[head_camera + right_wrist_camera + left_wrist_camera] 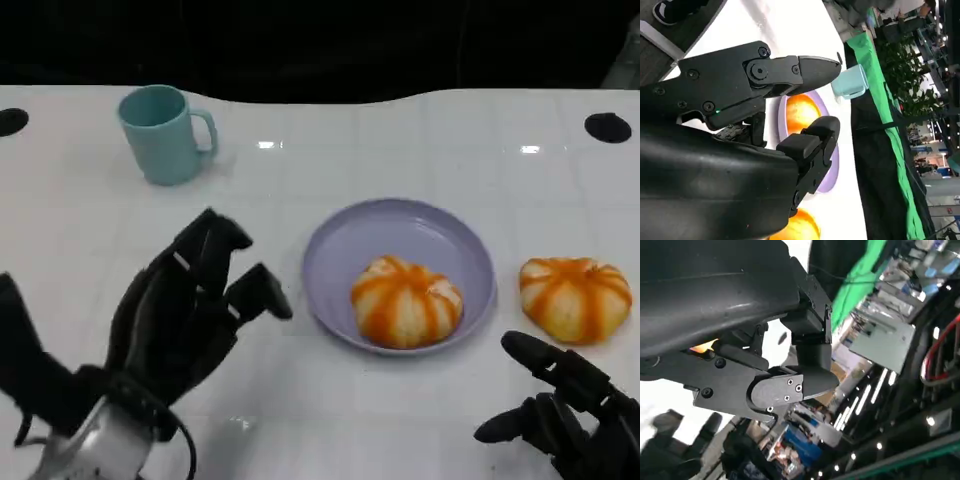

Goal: Grasp the bread from the table and place it into the plate.

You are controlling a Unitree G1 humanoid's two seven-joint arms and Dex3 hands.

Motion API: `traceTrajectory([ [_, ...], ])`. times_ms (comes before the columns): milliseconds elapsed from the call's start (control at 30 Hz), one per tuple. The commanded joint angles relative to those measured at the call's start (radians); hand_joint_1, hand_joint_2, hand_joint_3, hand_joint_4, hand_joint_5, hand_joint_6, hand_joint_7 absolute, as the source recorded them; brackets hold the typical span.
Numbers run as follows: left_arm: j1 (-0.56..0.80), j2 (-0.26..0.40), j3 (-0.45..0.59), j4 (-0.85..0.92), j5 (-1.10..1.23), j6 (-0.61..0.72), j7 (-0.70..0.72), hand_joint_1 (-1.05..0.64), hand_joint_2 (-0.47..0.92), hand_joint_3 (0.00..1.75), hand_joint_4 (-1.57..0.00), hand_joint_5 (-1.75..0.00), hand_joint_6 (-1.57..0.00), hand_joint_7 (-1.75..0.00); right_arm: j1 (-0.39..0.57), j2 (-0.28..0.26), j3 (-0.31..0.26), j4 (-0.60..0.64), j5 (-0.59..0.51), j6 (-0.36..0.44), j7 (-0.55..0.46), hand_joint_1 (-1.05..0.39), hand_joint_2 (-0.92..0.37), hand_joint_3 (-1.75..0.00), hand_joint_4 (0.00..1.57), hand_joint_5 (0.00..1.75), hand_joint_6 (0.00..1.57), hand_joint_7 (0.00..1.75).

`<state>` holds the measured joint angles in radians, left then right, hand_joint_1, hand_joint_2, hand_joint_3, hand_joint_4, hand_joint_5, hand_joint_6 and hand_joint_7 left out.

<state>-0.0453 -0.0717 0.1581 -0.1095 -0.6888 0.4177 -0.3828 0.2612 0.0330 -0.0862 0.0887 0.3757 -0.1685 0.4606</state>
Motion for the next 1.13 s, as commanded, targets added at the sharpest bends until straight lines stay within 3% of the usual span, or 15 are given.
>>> traceTrajectory([
  [33, 0.078, 0.012, 0.016, -0.043, -0.027, 0.036, 0.03, -0.54, 0.92, 0.49, -0.73, -1.75, -0.5, -1.72, 0.007, -0.004, -0.001, 0.007, 0.0, -0.01, -0.001, -0.74, -0.92, -0.31, 0.72, 1.08, 1.0, 0.22],
  [400, 0.182, 0.016, 0.008, 0.005, 0.037, -0.04, 0.014, -0.52, 0.92, 0.51, -0.73, -1.75, -0.49, -1.67, -0.008, 0.004, 0.004, 0.025, -0.017, -0.026, -0.016, -0.75, -0.92, -0.31, 0.72, 1.08, 1.01, 0.22],
  [1133, 0.174, 0.002, -0.004, 0.049, 0.08, -0.069, 0.028, -0.5, 0.92, 0.46, -0.72, -1.75, -0.52, -1.62, -0.019, -0.008, -0.013, 0.048, -0.013, -0.02, -0.001, -0.75, -0.92, -0.31, 0.73, 1.08, 1.02, 0.22],
])
